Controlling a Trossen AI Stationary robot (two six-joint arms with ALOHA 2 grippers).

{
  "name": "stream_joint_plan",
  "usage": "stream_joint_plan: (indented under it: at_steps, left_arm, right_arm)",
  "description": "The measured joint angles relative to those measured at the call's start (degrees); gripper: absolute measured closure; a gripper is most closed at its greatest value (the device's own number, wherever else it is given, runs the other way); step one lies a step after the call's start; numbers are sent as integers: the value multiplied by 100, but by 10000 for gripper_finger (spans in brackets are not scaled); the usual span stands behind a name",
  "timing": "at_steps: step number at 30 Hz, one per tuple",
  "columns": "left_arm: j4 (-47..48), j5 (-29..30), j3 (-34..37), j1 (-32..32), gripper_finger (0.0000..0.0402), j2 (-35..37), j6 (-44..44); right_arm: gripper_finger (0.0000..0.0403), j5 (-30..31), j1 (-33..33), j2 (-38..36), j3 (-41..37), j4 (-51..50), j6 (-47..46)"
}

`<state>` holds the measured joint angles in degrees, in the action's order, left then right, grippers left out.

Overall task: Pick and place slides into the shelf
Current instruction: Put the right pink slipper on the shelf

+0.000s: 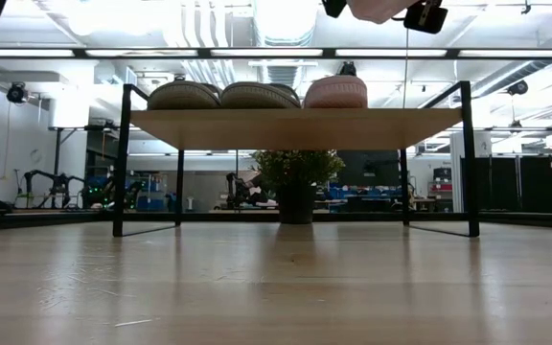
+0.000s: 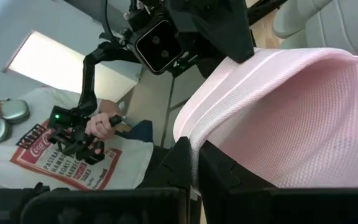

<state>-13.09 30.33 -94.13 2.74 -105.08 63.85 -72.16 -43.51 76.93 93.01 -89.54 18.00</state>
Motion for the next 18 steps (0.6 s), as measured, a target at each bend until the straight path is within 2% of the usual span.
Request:
stream_joint_plan:
  at_steps: [5, 9, 14, 18]
  left_arm:
    - [-30, -20, 0, -2, 390, 0, -36]
    - [-6, 125, -39, 20, 398, 0, -28]
    - [55, 557, -37, 81, 400, 76, -15]
    - [208, 964, -37, 137, 400, 208, -39]
  right_arm:
    - [394, 0, 15, 0, 0, -4, 4]
    - [394, 145, 9, 0, 40, 11, 51]
    - [381, 1321, -58, -25, 325, 369, -50]
    - [350, 1731, -122, -81, 576, 1035, -651]
